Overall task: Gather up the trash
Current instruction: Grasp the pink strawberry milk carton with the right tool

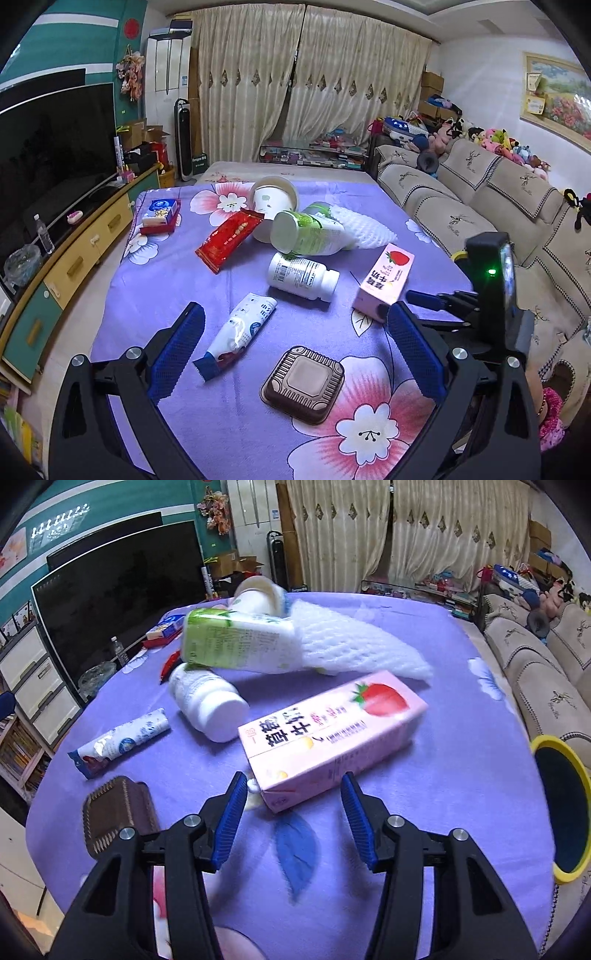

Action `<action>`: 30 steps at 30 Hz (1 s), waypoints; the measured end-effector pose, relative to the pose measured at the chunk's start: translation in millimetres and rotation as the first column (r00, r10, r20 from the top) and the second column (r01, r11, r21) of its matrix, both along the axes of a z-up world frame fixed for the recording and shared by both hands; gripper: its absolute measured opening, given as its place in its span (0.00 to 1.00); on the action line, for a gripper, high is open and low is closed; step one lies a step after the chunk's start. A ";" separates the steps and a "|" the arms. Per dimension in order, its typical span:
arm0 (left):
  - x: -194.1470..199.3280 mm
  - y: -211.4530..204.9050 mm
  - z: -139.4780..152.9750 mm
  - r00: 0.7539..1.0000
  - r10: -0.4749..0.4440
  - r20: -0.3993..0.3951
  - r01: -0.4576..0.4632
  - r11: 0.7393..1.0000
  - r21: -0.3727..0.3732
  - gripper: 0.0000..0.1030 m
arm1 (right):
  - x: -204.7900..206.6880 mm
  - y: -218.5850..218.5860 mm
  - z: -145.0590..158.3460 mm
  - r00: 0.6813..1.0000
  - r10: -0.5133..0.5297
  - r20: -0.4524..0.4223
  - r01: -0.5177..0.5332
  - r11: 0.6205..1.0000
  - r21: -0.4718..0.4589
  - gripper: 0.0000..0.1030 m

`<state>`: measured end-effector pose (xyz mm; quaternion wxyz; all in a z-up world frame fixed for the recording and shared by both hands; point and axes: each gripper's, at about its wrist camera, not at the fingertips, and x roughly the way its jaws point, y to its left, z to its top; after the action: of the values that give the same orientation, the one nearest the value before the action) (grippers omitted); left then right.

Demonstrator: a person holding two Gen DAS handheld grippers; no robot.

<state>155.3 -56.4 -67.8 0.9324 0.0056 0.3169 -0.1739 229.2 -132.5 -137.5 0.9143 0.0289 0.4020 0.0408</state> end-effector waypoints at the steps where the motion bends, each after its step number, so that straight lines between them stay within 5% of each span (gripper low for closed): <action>1: 0.6 -0.6 -0.7 1.000 -0.002 -0.002 0.002 1.000 -0.002 0.95 | -2.5 -8.9 0.6 1.000 -0.017 -0.002 0.017 1.000 -0.003 0.49; 9: 4.3 -8.2 -9.3 1.000 -0.019 -0.021 0.019 1.000 -0.009 0.95 | -23.1 -91.2 1.7 0.974 -0.227 0.003 0.227 0.974 0.023 0.49; 14: 4.1 -14.0 -10.0 0.999 -0.029 -0.017 0.029 1.000 -0.003 0.95 | -24.4 -86.1 7.6 0.986 -0.161 0.050 0.155 0.983 0.096 0.56; 24: 4.1 -16.2 -13.4 0.999 -0.039 -0.024 0.039 0.999 -0.008 0.95 | 7.6 -58.0 -6.6 0.988 -0.152 -0.012 0.153 0.988 0.037 0.56; 30: 7.2 -19.1 -18.0 0.998 -0.048 -0.037 0.048 0.999 -0.007 0.95 | 12.7 -63.0 -11.5 0.987 -0.156 -0.030 0.157 0.987 0.043 0.49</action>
<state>162.5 -75.5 -85.9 0.9219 0.0073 0.3333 -0.1972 242.0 -195.5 -149.0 0.9084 0.0816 0.4095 -0.0226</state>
